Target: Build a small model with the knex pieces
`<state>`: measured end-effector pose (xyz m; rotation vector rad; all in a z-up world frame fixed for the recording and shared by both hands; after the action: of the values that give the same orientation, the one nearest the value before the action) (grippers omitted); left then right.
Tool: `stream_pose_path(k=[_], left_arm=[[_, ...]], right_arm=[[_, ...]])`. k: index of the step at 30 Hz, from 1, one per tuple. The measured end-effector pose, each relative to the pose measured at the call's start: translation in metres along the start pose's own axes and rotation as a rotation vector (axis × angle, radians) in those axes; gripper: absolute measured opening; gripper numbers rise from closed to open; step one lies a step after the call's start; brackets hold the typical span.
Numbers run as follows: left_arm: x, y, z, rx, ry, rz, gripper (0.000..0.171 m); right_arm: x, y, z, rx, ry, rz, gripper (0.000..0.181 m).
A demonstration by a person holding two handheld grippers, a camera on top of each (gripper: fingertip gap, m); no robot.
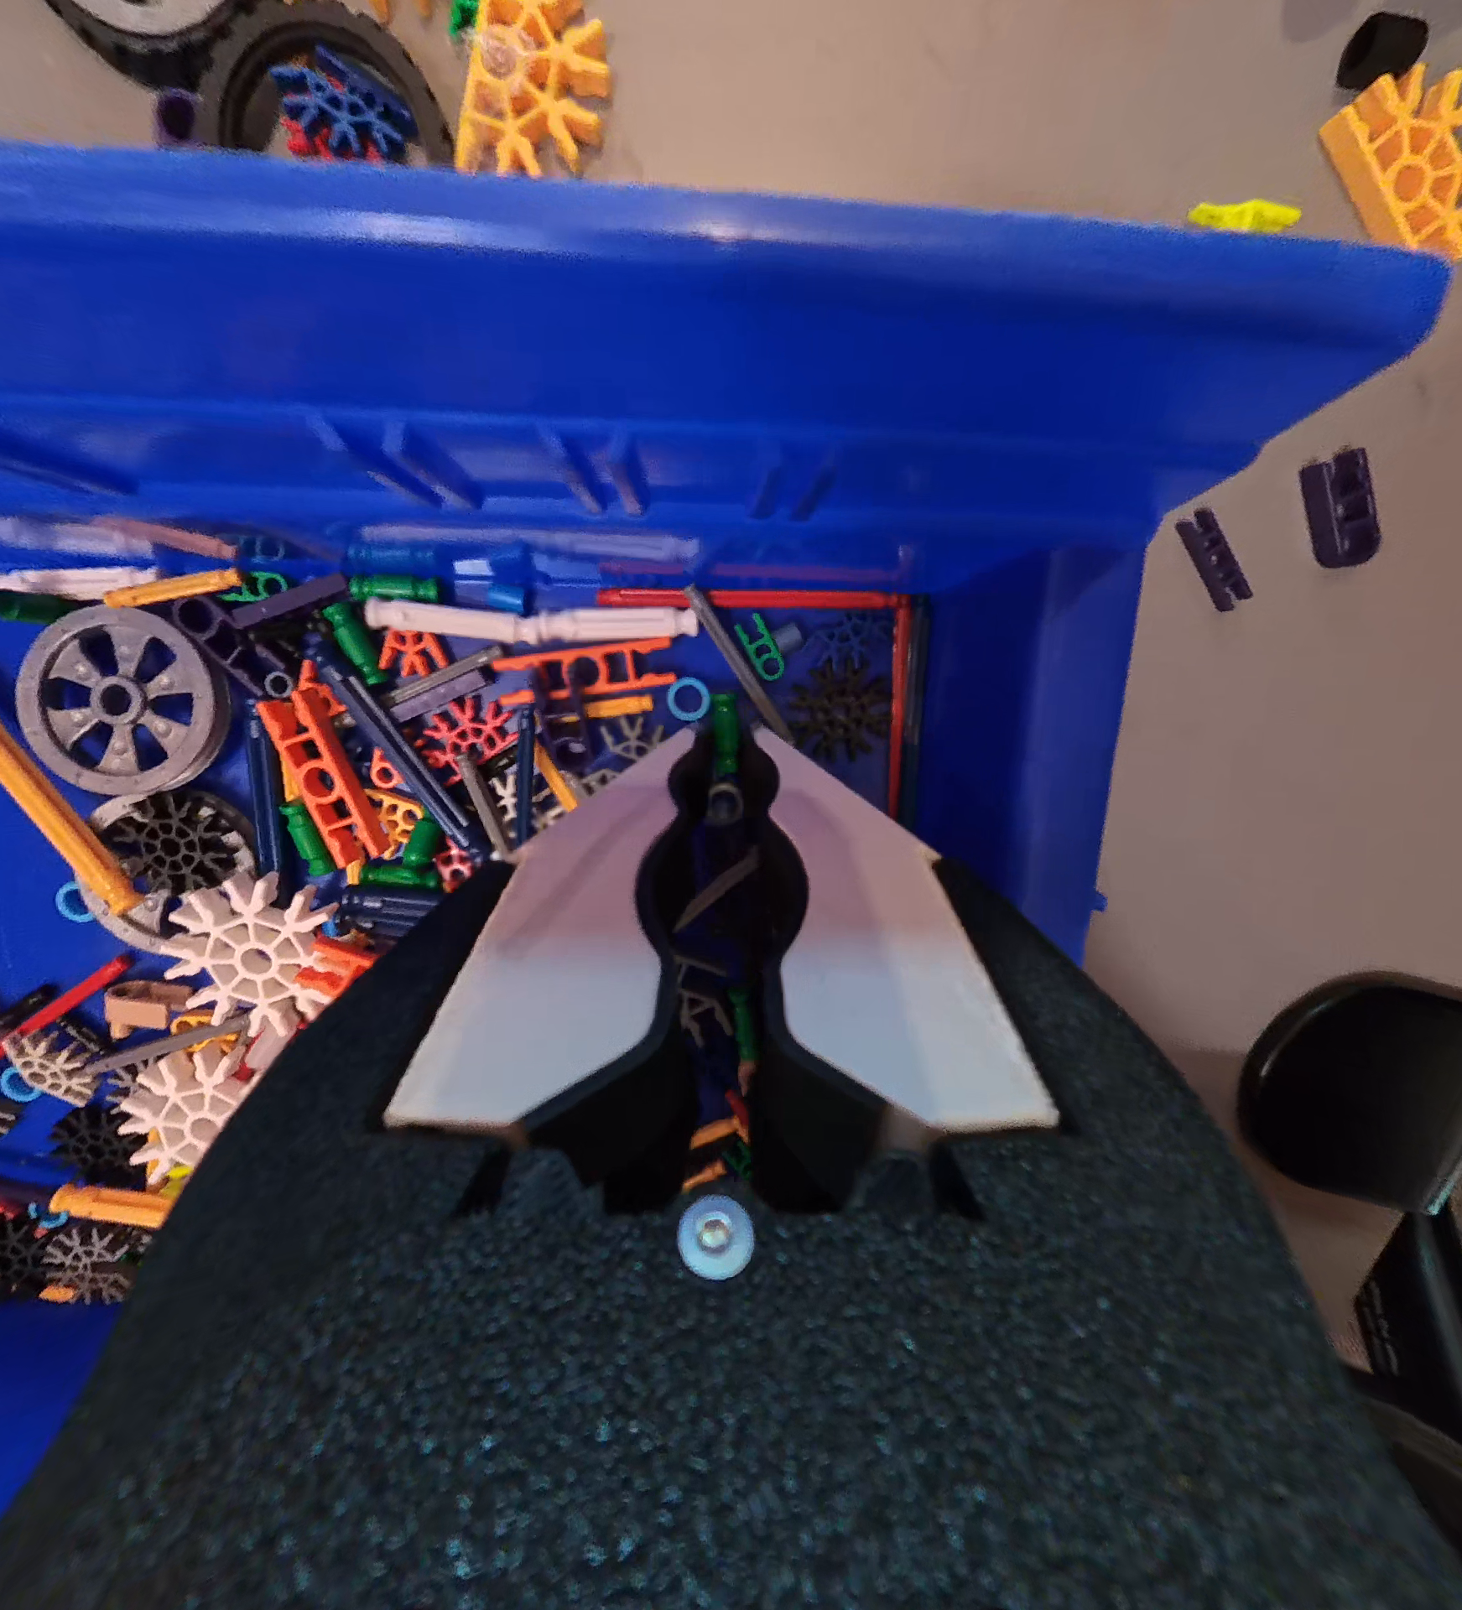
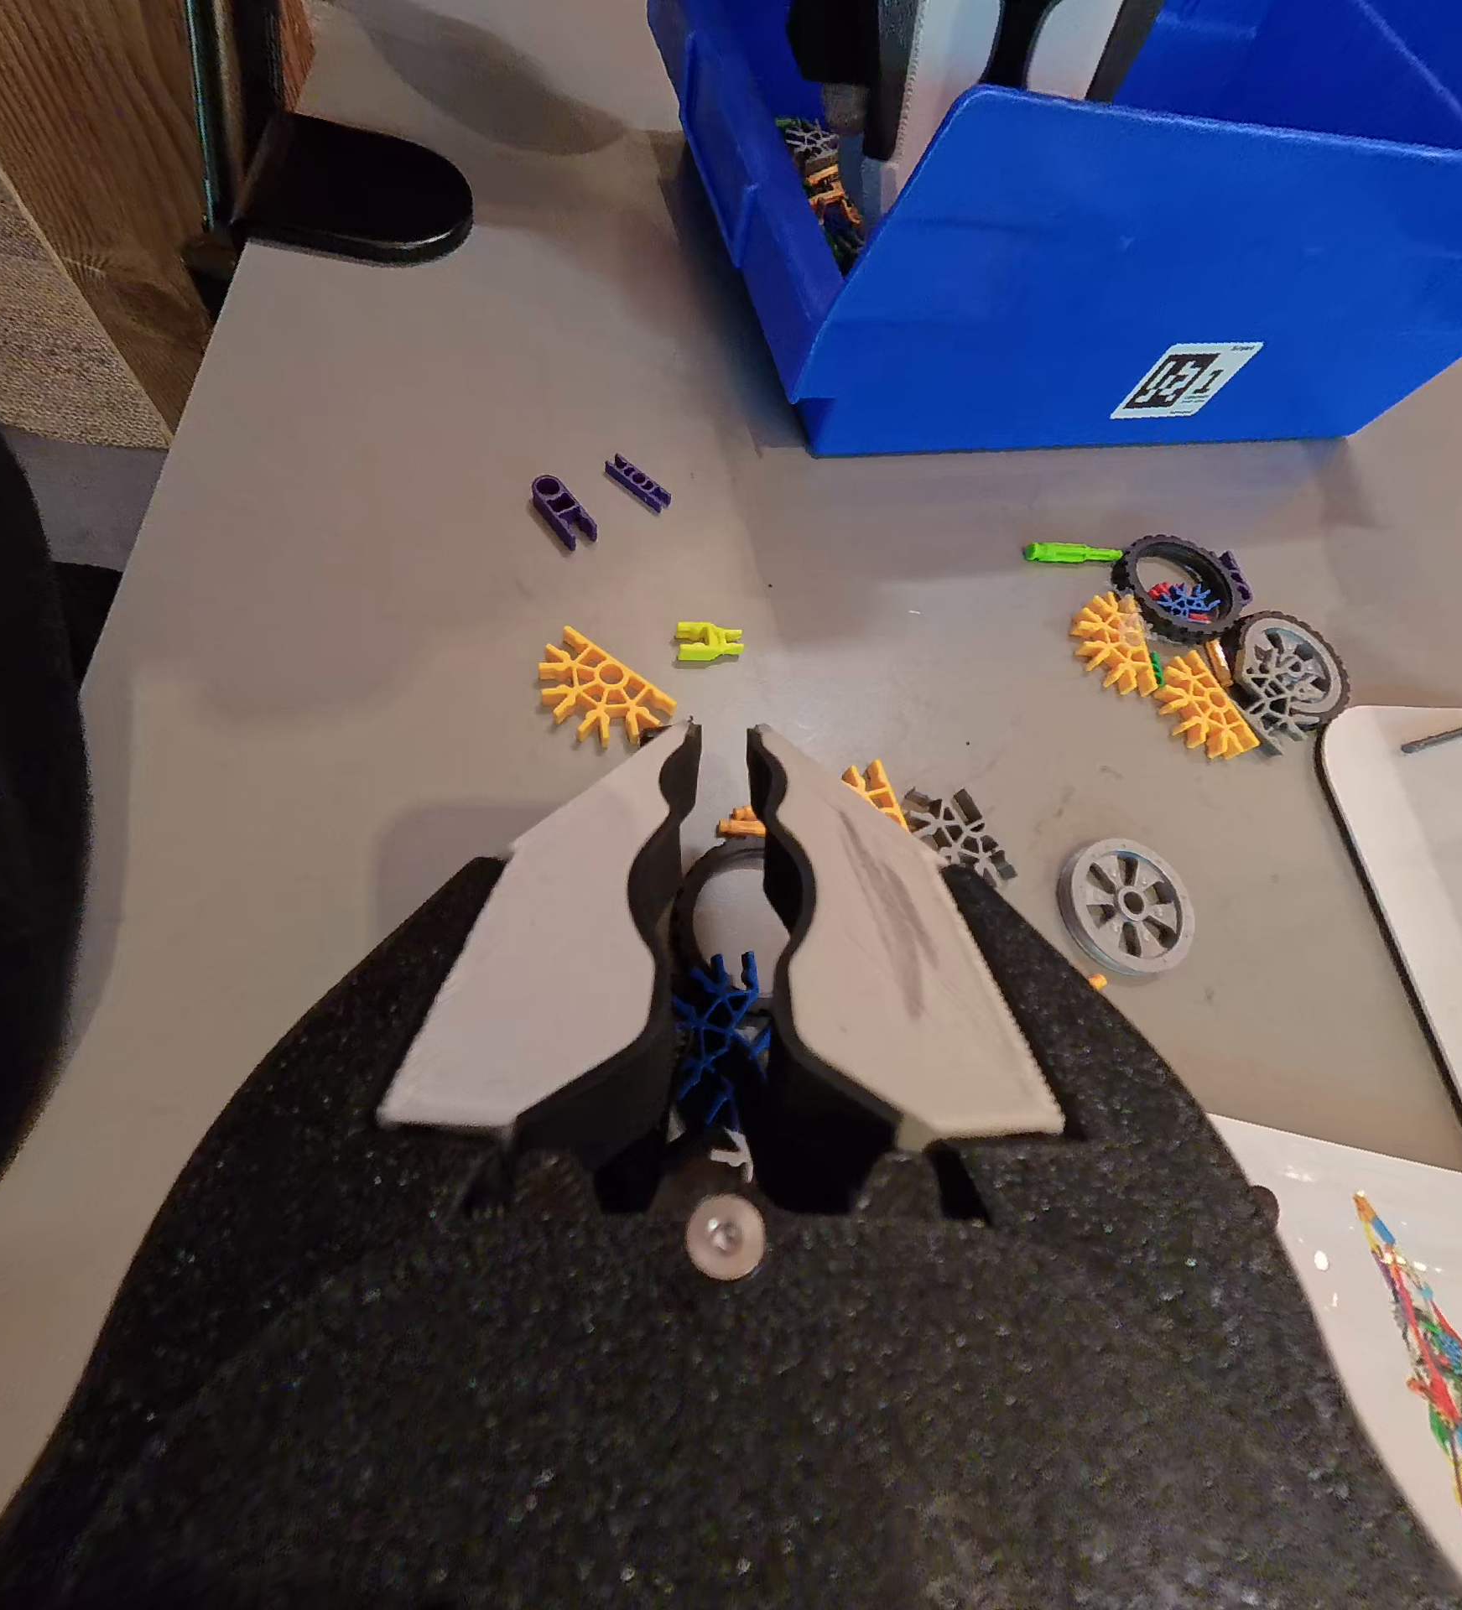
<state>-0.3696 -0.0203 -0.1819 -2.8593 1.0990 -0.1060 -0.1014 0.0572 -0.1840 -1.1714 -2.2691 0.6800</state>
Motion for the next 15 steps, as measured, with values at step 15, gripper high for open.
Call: stream_pose_path(k=[15], left_arm=[[0.059, -0.016, -0.085, 0.198, -0.164, 0.029, 0.004]], right_arm=[[-0.001, -0.002, -0.004, 0.012, 0.009, -0.01, 0.009]])
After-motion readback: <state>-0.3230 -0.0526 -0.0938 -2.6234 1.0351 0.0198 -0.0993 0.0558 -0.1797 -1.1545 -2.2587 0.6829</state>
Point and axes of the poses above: each gripper's, where its closed fingertips meet, z out along the fingers, y out of its underside, x = y × z across the jaws, the point moved 9 cm from there along -z, back along the fingers, and after that the axes turned 15 degrees about -x, right-handed, at the moved point
